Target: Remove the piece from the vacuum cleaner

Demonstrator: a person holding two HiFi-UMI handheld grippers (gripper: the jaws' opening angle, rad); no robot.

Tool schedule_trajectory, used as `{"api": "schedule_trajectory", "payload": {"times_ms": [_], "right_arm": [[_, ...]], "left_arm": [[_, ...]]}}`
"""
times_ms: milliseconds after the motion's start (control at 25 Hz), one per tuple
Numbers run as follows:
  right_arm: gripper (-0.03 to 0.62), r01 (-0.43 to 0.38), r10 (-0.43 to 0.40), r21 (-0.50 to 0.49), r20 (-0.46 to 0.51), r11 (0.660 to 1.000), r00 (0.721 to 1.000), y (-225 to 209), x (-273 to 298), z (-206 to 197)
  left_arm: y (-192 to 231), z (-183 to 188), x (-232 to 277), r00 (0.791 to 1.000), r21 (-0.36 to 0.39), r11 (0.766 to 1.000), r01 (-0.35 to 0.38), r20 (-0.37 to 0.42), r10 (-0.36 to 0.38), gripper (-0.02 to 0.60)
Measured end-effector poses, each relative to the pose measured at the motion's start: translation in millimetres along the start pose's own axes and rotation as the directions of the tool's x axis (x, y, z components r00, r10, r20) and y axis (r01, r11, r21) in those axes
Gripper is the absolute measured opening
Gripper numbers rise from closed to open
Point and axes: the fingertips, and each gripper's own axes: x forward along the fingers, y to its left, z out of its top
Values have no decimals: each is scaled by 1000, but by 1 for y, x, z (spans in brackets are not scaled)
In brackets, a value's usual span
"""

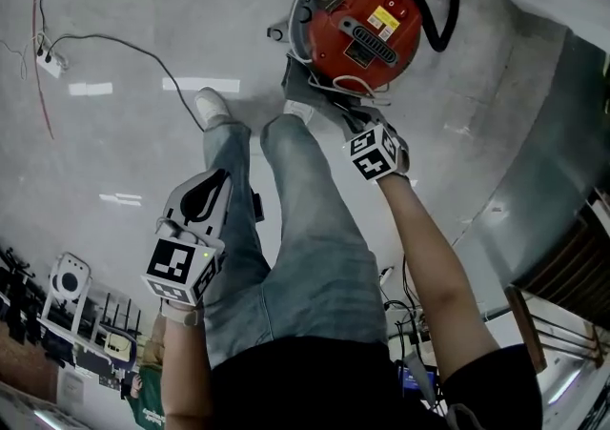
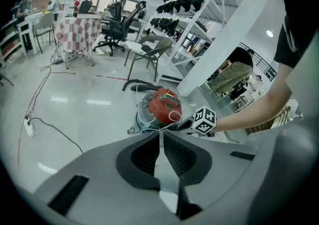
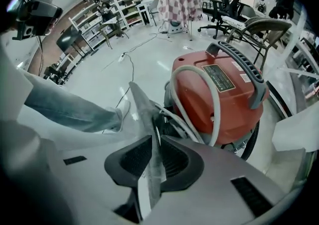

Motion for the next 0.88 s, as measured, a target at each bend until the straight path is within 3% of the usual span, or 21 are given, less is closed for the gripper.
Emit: {"api": "schedule_trajectory", "payload": {"times_ms": [320, 520, 880], "right_arm": [[71, -8, 8, 7, -26, 1000, 1000, -3, 14, -6], [51, -7, 5, -44, -37, 999, 999, 5, 16, -7], [44, 22, -22, 18, -16, 1000, 1000, 14, 17, -7]], "left_arm": [[1, -18, 7, 1000, -28, 1000, 8, -18, -9, 23], [0, -21, 13, 1000, -29, 999, 22, -18, -22, 23], [-3, -32, 15, 998, -7, 998, 58, -33, -58, 23]]}}
